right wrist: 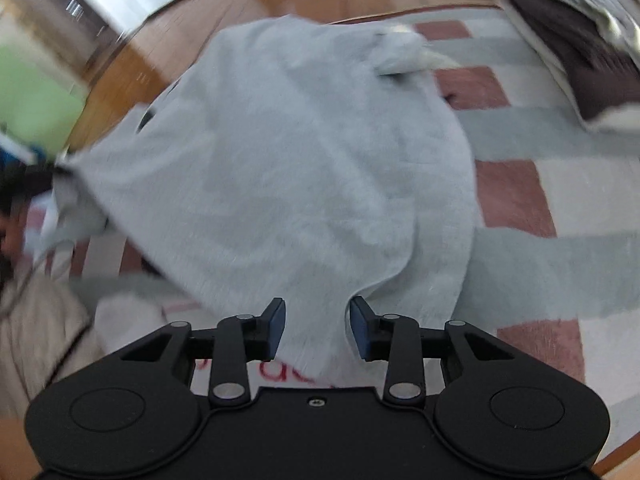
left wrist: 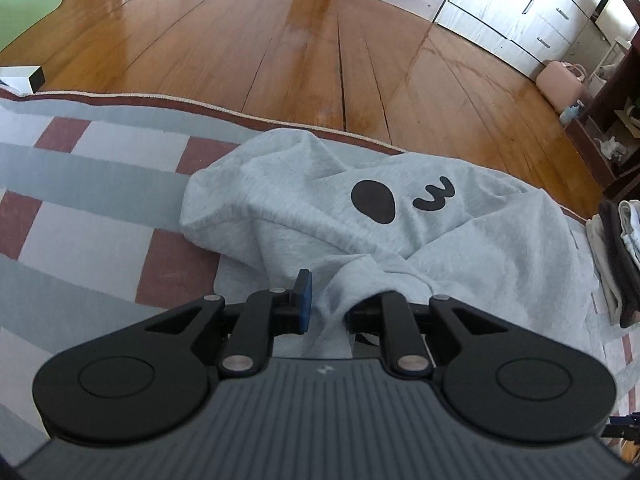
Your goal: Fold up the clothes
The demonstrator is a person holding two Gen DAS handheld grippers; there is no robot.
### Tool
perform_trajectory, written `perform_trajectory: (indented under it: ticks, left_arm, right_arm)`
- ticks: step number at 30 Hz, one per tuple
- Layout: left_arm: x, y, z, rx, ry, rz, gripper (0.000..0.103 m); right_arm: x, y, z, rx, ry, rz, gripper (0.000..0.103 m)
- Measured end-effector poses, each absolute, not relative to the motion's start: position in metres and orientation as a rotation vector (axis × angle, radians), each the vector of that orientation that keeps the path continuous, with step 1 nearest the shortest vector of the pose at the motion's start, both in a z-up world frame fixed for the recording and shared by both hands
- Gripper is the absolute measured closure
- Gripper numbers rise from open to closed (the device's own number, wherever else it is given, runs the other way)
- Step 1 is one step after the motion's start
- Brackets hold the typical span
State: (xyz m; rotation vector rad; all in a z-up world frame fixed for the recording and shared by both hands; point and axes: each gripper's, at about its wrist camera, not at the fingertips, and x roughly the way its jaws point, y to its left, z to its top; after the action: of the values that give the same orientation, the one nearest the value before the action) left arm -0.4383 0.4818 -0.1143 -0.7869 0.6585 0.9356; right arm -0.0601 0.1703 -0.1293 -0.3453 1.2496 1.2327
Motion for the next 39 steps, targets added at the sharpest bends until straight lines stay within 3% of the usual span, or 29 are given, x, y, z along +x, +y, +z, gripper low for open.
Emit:
perform_trajectory:
  ticks: [5, 12, 20, 21, 22, 29, 35, 36, 38, 39]
  left_arm:
    - [-0.436, 0.482, -0.115, -0.78, 0.668, 0.94, 0.088]
    - [-0.431, 0.485, -0.117, -0.777, 0.673, 0.931, 0.088]
    - [-0.439, 0.49, -0.123, -0.856, 0.639, 0.911, 0.088]
    - [-0.439, 0.49, -0.123, -0.858, 0.639, 0.91, 0.088]
    - [-0.438, 0.491, -0.124, -0.858, 0.639, 0.91, 0.088]
    - [-0.437, 0.491, -0.125, -0.863, 0.64, 0.904, 0.088]
    - [-0.436, 0.493, -0.131, -0.873, 0.655, 0.9, 0.088]
    - [-0.435, 0.493, -0.133, -0.874, 0.664, 0.899, 0.085]
    - [-0.429, 0.493, -0.14, -0.857, 0.717, 0.895, 0.066]
    - [-0.426, 0.493, -0.144, -0.844, 0.75, 0.893, 0.054]
  right_arm:
    - [-0.047, 0.166, -0.137, -0.261, 1.268, 1.157, 0.062]
    - [-0.041, 0.191, -0.123, -0.338, 1.137, 1.125, 0.062]
    - [-0.029, 0.203, -0.148, -0.284, 1.212, 1.097, 0.061]
    - [-0.032, 0.201, -0.144, -0.273, 1.201, 1.116, 0.072]
    - [-0.036, 0.2, -0.139, -0.262, 1.189, 1.136, 0.099]
    - [-0.06, 0.194, -0.11, -0.198, 1.107, 1.261, 0.098]
    - [-0.056, 0.21, -0.139, -0.253, 1.175, 1.195, 0.08]
    - [-0.055, 0.214, -0.145, -0.273, 1.182, 1.178, 0.077]
    - [-0.052, 0.222, -0.154, -0.312, 1.19, 1.145, 0.082]
    - [-0.051, 0.225, -0.153, -0.33, 1.18, 1.138, 0.099]
